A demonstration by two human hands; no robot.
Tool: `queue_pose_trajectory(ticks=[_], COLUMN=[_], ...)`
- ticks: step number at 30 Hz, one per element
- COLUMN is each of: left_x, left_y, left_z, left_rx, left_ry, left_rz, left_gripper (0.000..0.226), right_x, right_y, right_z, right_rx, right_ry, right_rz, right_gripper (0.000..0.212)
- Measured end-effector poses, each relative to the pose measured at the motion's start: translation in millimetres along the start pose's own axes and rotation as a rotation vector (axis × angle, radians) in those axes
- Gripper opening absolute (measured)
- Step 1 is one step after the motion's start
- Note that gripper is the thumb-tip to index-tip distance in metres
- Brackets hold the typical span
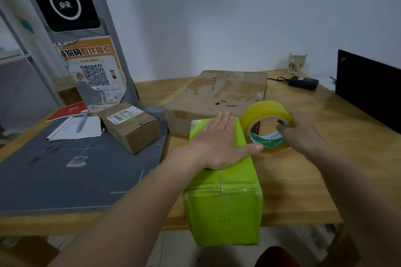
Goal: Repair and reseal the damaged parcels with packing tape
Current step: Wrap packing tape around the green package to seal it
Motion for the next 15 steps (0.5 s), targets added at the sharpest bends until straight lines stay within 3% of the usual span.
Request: queue_pose_trajectory(ticks=[9, 12, 15], left_x=[51.7, 6.6, -26.2], left_y=[-10.7, -7.6, -6.5], left_z=[-4.9, -3.6, 0.4], left_rx=[0.022, 0.018, -0.003], left_ry=[0.019, 0.026, 0.025], left_rz=[-0.276, -0.113, -0.026], left_gripper=[0.114, 0.104, 0.109], right_x=[3.5, 0.8, -4.9], right_y=[-2.9, -5.5, -8.6], right_z=[3.6, 1.2, -3.4], right_rx=[0.018, -0.017, -0.02], right_ry=[0.009, 0.011, 0.013], right_rz=[-0.026, -0.031, 0.006], right_gripper=[0.017, 0.015, 0.014])
Point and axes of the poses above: each hand's wrist, its own y-axis towards the middle knuckle, its own z-axis out of the palm, x = y × z, the point moved 6 cm from there along y, towards the middle knuckle, and after that the axes turned 8 degrees about -z, right-handed, at the moved point
